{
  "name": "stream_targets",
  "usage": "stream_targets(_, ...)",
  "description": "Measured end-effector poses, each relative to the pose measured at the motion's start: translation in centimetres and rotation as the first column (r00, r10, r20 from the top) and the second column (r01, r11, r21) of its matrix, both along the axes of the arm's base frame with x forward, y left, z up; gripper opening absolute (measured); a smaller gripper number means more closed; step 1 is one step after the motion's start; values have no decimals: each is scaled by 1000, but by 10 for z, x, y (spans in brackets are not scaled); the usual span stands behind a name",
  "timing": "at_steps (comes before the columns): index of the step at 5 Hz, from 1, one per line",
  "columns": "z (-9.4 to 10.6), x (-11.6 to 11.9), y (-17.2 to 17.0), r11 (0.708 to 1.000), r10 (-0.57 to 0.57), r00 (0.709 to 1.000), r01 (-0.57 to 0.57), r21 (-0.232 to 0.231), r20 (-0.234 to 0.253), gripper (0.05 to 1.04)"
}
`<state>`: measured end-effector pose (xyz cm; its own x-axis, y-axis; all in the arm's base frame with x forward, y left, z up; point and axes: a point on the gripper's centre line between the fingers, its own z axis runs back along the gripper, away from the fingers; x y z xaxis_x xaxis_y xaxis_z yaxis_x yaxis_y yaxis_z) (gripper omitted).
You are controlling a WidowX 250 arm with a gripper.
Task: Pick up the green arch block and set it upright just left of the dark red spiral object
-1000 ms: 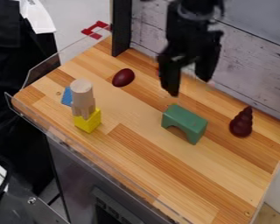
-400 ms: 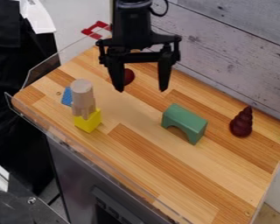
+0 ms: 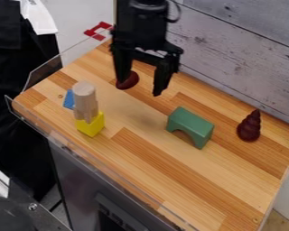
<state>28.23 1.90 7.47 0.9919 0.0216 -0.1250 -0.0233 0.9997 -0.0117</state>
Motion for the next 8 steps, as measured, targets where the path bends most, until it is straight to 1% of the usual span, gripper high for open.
stream_targets(1, -1, 9, -10, 982, -187, 982, 187, 27, 1, 998)
stream_targets(2, 3, 14, -16, 983, -184, 983, 184, -4, 25, 998)
stream_targets(3, 4, 15, -17, 990, -136, 990, 137, -32, 33, 998)
stream_targets(4, 4, 17, -15, 996, -62, 997, 65, -62, 45, 998)
stream_targets(5, 4, 15, -11, 997, 9, 1000, -7, -78, 30, 998)
stream_targets(8, 5, 16, -11, 997, 18, 999, -15, -77, 34, 998)
